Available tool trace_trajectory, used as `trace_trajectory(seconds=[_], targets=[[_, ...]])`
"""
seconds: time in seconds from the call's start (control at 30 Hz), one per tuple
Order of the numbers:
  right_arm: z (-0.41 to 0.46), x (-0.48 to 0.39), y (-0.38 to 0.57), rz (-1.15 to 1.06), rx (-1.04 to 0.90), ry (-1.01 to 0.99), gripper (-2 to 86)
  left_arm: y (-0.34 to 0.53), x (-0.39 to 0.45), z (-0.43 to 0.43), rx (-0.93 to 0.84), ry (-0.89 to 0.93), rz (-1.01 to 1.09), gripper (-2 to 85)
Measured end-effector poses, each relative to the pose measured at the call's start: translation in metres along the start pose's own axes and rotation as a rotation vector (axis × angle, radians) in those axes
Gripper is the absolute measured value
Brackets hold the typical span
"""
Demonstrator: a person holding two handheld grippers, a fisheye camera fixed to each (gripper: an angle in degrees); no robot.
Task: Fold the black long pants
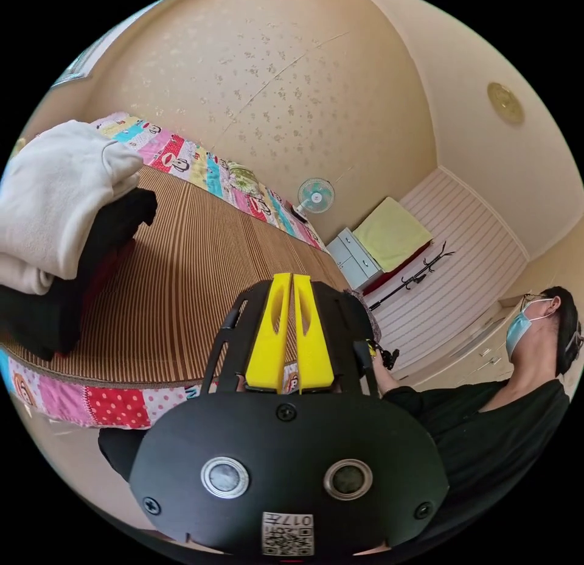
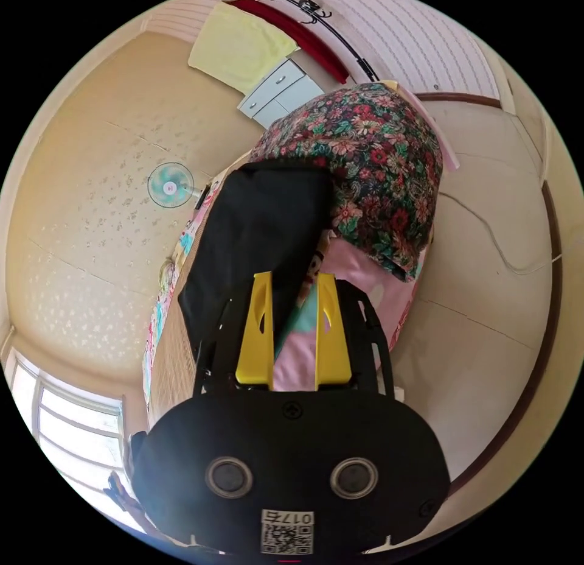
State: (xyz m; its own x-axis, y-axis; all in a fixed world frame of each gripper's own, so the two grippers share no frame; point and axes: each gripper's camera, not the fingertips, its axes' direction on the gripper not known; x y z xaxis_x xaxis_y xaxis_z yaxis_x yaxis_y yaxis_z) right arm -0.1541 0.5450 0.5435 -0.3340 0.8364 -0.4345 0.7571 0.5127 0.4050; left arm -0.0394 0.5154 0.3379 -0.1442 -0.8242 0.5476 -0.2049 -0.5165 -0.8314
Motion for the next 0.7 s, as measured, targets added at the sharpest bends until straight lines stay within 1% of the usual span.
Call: trace_trajectory(seconds=[0.03,0.13,0.17,0.2,0.23,0.27,0.3,0.33,0.37,0.4,0.43,0.5,0.53,0.57,0.6,0.63,0.67,0.7], targets=[[-0.001,-0.005,-0.002,-0.006,0.008,0.005,7.6,-0.001,-0.004,-0.008,0.015,-0.006,-0.007,-1.0],[-0.007,-0.050,-0.019,-0.070,0.050,0.133,4.6,-0.005,-0.013,-0.023,0.031,0.002,-0.018,-1.0],[-0.014,-0.074,-0.027,-0.090,0.115,0.167,4.0,-0.006,-0.014,-0.025,0.028,0.003,-0.019,-1.0],[-0.024,-0.103,-0.037,-0.109,0.205,0.149,3.6,-0.008,-0.016,-0.030,0.019,0.009,-0.021,-1.0],[-0.026,-0.119,-0.044,-0.120,0.230,0.130,3.5,-0.010,-0.017,-0.037,0.014,0.019,-0.021,-1.0],[-0.025,-0.159,-0.060,-0.168,0.246,0.078,3.3,-0.011,-0.017,-0.042,0.016,0.023,-0.020,-1.0],[-0.017,-0.206,-0.077,-0.255,0.223,0.001,3.1,-0.011,-0.017,-0.054,0.029,0.023,-0.018,-1.0],[-0.012,-0.232,-0.082,-0.306,0.206,-0.040,3.0,-0.010,-0.016,-0.069,0.049,0.008,-0.018,-1.0],[0.001,-0.286,-0.087,-0.423,0.174,-0.110,2.9,-0.009,-0.015,-0.077,0.059,-0.004,-0.019,-1.0],[0.013,-0.344,-0.082,-0.551,0.143,-0.151,2.8,-0.006,-0.014,-0.094,0.077,-0.031,-0.023,-1.0],[0.020,-0.373,-0.077,-0.617,0.119,-0.155,2.7,-0.003,-0.013,-0.112,0.097,-0.056,-0.029,-1.0],[0.062,-0.485,-0.029,-0.958,-0.070,-0.213,2.7,0.003,-0.011,-0.138,0.135,-0.087,-0.036,-1.0],[0.073,-0.508,-0.010,-1.048,-0.117,-0.228,2.7,0.007,-0.010,-0.154,0.159,-0.112,-0.041,-1.0],[0.093,-0.546,0.033,-1.208,-0.199,-0.259,2.7,0.008,-0.010,-0.161,0.167,-0.127,-0.044,-1.0],[0.114,-0.574,0.079,-1.312,-0.325,-0.302,2.7,0.010,-0.011,-0.173,0.178,-0.157,-0.053,-1.0],[0.125,-0.584,0.102,-1.337,-0.395,-0.321,2.7,0.012,-0.013,-0.181,0.186,-0.183,-0.067,-0.9],[0.147,-0.597,0.149,-1.366,-0.534,-0.345,2.7,0.012,-0.015,-0.185,0.189,-0.191,-0.075,-0.9],[0.164,-0.600,0.200,-1.406,-0.626,-0.357,2.7,0.012,-0.018,-0.190,0.195,-0.200,-0.087,-0.8]])
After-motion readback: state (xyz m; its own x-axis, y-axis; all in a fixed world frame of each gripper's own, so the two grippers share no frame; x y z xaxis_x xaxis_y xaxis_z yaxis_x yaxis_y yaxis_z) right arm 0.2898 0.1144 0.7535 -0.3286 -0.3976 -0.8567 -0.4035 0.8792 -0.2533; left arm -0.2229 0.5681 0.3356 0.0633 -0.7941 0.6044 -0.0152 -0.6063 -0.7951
